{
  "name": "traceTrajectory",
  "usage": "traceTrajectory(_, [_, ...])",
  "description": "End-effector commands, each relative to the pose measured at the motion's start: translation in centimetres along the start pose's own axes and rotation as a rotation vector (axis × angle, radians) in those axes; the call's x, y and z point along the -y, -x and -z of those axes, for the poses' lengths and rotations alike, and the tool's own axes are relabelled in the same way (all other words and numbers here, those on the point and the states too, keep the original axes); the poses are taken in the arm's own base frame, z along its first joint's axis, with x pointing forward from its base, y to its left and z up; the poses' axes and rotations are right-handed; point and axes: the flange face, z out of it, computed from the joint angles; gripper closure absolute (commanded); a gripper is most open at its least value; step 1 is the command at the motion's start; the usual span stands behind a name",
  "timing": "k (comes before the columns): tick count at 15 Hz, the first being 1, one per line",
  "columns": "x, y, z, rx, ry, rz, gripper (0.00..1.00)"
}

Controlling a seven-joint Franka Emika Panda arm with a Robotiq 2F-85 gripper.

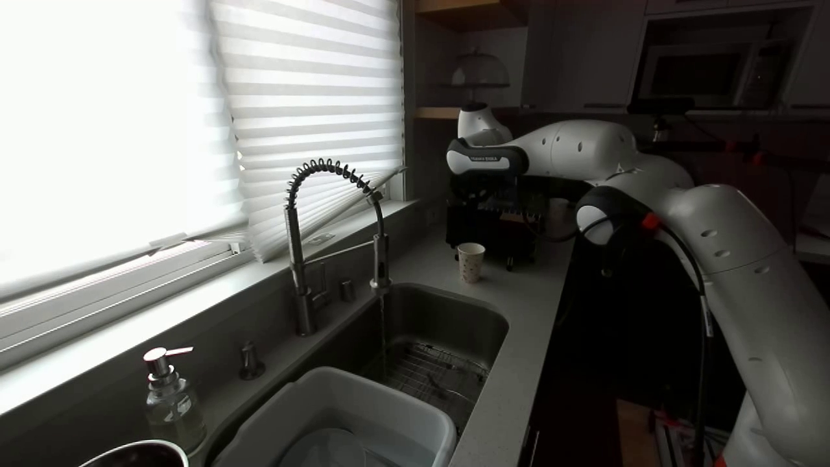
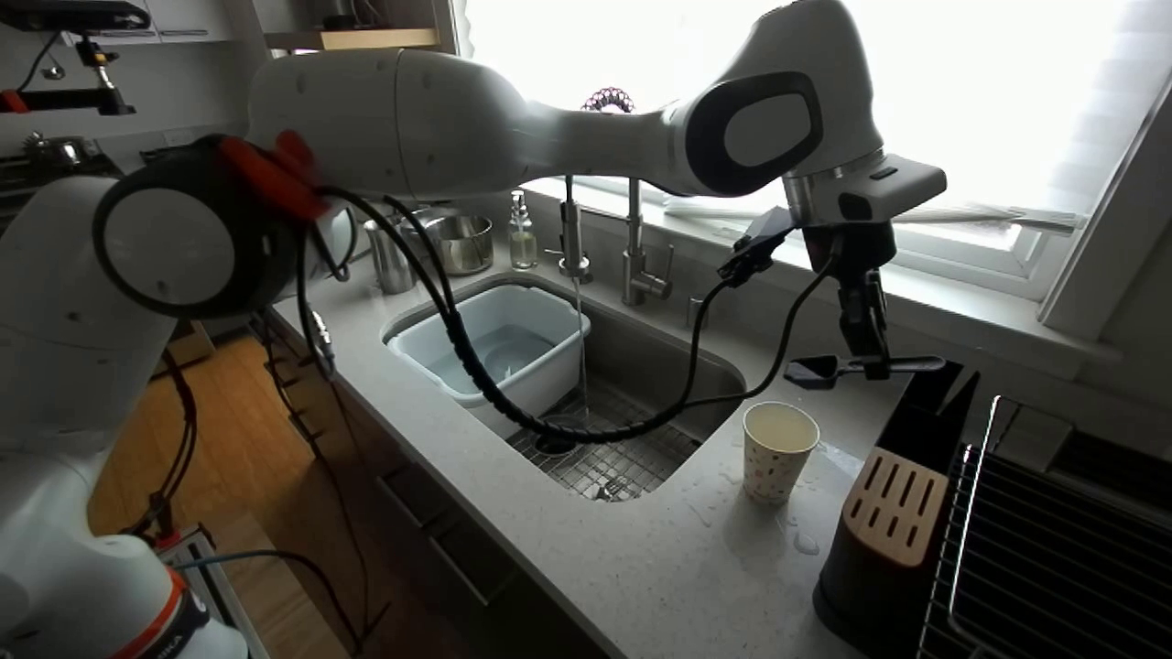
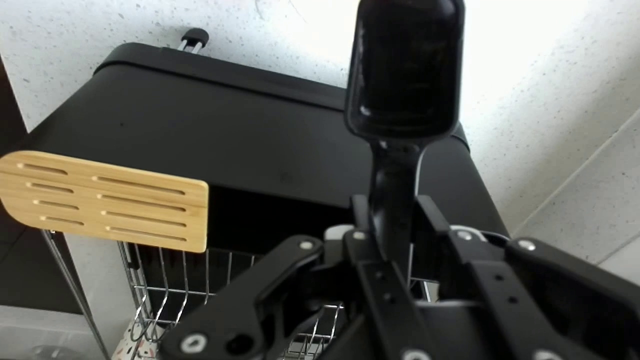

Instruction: Pour water into the black measuring cup then pour the water into the cup

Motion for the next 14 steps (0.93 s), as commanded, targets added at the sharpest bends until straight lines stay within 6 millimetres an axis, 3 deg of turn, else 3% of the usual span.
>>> traceTrajectory(1, [0.4,0.0,-0.2,-0.040,0.027,0.021,0.94])
traceTrajectory(14, [1.4,1.5,0.7,-0.077,0.078,0.084,0.94])
